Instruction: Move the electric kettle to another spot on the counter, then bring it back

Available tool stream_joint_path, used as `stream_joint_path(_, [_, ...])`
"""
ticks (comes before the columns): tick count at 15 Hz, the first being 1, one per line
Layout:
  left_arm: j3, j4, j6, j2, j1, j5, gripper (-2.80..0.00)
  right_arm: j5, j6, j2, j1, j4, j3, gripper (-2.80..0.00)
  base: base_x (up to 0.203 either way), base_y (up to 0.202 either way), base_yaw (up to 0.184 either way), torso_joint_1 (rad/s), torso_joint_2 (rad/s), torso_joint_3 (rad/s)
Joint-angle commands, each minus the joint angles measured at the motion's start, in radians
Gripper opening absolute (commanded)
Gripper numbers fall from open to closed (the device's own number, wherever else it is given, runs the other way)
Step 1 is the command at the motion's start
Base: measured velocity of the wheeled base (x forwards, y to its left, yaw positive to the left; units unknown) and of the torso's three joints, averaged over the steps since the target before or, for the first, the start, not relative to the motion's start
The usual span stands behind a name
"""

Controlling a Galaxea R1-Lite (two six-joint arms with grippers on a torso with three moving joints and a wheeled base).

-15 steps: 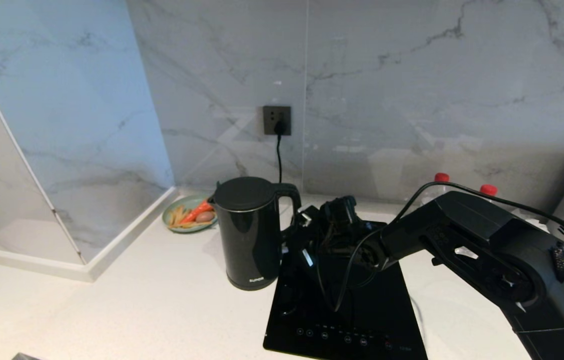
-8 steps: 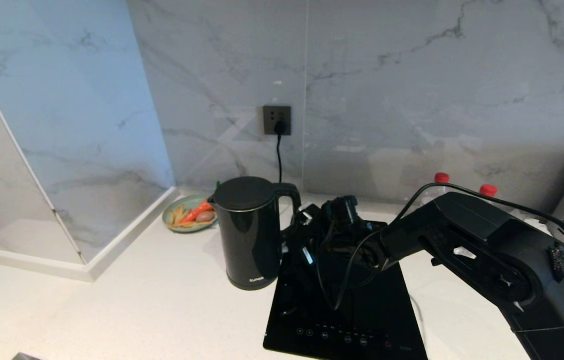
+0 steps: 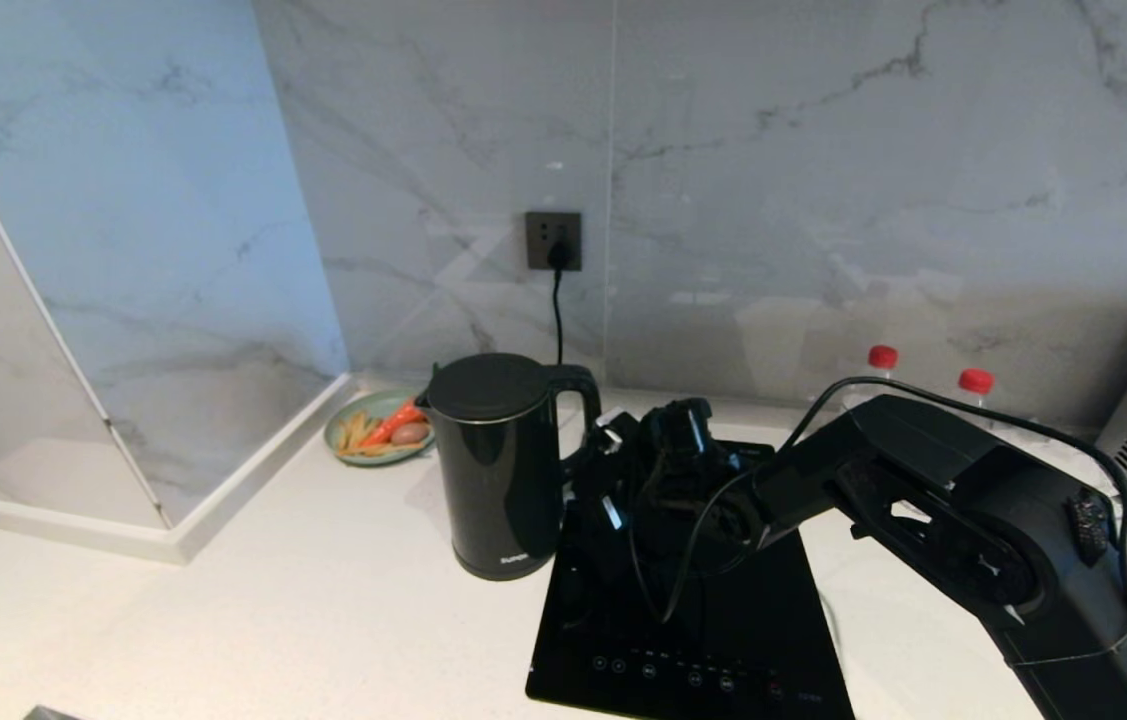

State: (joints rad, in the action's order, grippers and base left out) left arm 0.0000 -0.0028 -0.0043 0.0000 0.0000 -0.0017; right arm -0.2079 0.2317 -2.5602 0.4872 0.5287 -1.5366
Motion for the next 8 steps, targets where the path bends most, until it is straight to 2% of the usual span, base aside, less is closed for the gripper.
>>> stream_joint_path(1, [0.003,0.0,0.0,-0.002,0.0,0.0,-2.8,-0.002,0.004,0.0,0.001,0.004,0.011,0.0,0.0,0.0,0.0,0.0,0.0,0.0])
stream_joint_path(5, [0.003,0.0,0.0,-0.002,0.0,0.0,-2.8,-0.011,0.027,0.043,-0.006,0.033,0.13,0.0,0.0,0.0,0.0,0.0,0.0,0.0])
stream_joint_path(8, [0.003,0.0,0.0,-0.002,0.0,0.0,-2.8,0.0,0.026,0.015,-0.01,0.285,0.19,0.0,0.0,0.0,0.0,0.0,0.0,0.0])
